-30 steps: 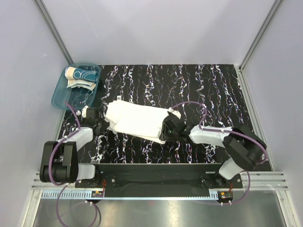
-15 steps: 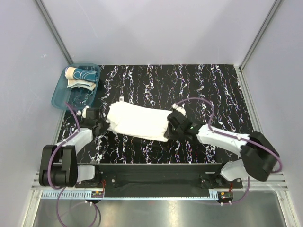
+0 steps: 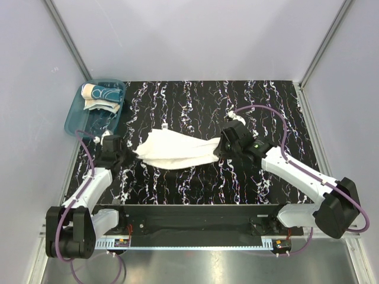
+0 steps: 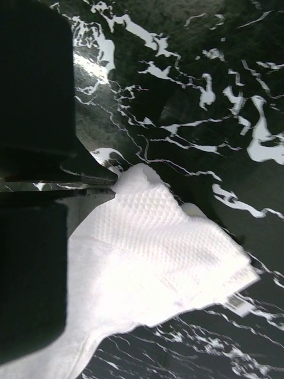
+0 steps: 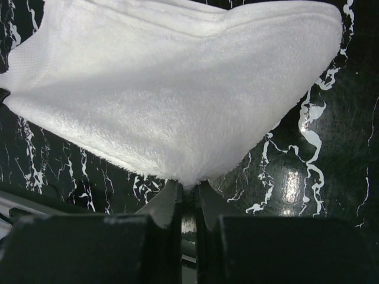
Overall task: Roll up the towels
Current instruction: Fold the towel
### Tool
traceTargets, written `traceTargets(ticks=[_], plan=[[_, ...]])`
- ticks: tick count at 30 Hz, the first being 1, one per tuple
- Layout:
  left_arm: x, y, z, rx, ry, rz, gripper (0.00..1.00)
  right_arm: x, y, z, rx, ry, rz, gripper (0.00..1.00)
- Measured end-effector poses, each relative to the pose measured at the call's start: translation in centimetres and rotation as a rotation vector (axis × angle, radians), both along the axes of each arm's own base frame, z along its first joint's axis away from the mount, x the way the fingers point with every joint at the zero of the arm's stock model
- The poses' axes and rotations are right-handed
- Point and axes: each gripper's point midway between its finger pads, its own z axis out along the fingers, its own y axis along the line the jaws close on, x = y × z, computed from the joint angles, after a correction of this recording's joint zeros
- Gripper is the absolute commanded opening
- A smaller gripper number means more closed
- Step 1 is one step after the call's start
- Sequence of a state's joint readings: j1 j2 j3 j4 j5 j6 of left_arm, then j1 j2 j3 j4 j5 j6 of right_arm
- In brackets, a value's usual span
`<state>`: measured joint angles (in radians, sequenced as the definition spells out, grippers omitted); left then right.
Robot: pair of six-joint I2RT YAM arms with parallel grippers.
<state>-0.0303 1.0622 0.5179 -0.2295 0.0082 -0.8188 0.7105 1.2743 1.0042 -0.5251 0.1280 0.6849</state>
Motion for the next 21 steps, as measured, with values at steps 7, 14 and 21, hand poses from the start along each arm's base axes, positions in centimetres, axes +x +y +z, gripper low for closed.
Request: traceTargets(ticks=[7, 14, 21], plan=[[-2.8, -0.8, -4.0, -0.020, 0.072, -0.057, 0.13, -1.6, -1.1, -3.0, -0.039, 0.078, -0.006, 0.00], [-1.2, -1.0, -2.4, -0.003, 0.049, -0.097, 0.42, -2.8, -2.3, -5.3, -0.073, 0.134, -0.023, 0.00], [1.1, -0.8, -2.0, 0.007, 0.029, -0.095, 0.58, -3.6, -3.1, -7.2, -0.095, 0.184, -0.049, 0.52]])
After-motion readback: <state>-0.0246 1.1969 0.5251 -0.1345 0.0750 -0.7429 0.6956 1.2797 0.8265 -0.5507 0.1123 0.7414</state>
